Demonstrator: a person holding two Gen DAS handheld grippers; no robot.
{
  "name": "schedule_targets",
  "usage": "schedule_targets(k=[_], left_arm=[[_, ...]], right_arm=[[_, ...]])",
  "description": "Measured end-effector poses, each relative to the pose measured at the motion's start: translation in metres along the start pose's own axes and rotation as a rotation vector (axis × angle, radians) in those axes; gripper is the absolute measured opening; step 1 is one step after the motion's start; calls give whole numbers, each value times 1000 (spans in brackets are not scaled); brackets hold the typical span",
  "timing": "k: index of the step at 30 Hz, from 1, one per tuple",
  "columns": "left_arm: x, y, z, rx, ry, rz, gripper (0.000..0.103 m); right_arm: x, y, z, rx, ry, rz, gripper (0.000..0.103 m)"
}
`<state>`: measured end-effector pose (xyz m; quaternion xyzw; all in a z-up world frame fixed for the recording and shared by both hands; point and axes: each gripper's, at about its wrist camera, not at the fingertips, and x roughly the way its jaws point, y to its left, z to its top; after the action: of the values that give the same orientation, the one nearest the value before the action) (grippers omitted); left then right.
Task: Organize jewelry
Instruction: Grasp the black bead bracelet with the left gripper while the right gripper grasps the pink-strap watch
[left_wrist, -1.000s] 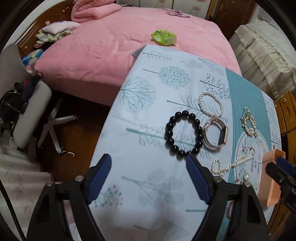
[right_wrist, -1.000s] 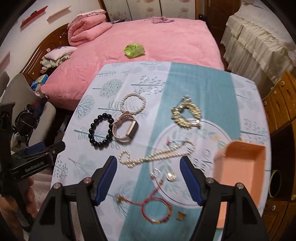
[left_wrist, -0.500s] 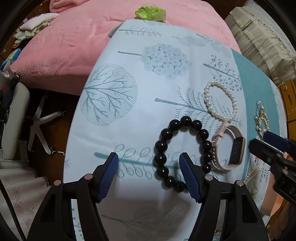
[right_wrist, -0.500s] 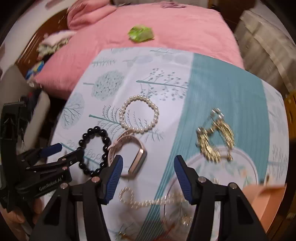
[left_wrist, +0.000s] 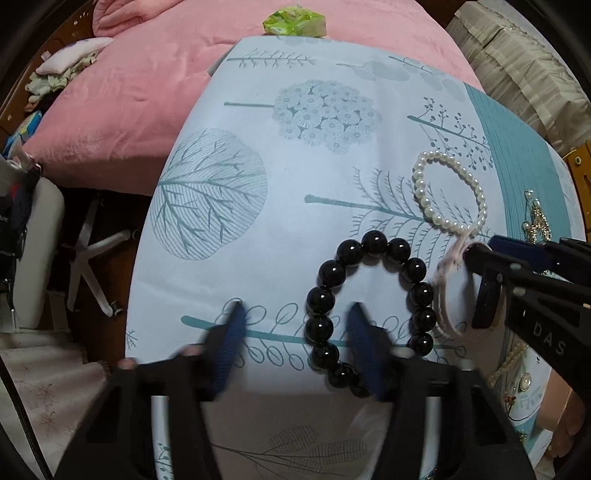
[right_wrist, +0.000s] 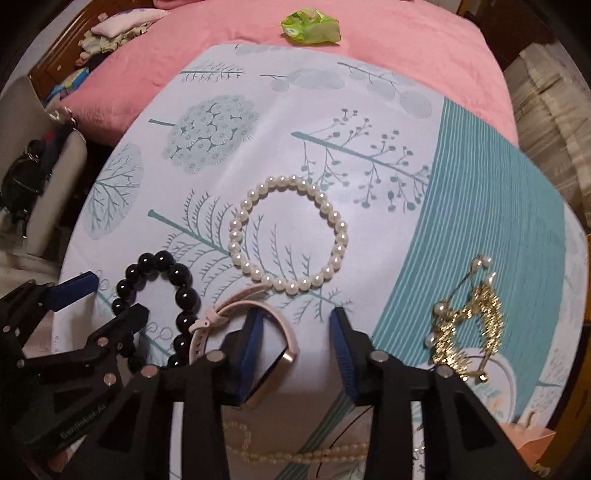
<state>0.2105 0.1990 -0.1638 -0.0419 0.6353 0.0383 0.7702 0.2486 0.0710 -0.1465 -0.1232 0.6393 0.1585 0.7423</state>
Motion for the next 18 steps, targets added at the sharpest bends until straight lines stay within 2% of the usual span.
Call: schedule_targets(k=[1, 2, 6, 8, 13, 18], left_arm=[[-2, -2, 0, 3, -1, -4, 13], [-2, -2, 0, -1, 8, -8, 13], [-9, 3, -3, -29, -15, -46, 13], [-19, 6, -5, -36, -54, -57, 12], [-62, 6, -10, -35, -159, -91, 12], [-105, -1, -14, -16, -212, -118, 12]], right_arm=[[-1, 1, 0, 1, 0, 2, 8], [-1, 0, 0, 9, 3, 11, 5], [-7, -7, -5, 57, -17, 42, 3], [-17, -12, -10, 84, -41, 63, 3], [-53, -32, -33, 145, -115, 95, 3], [-91, -53, -59, 203, -175, 114, 3]])
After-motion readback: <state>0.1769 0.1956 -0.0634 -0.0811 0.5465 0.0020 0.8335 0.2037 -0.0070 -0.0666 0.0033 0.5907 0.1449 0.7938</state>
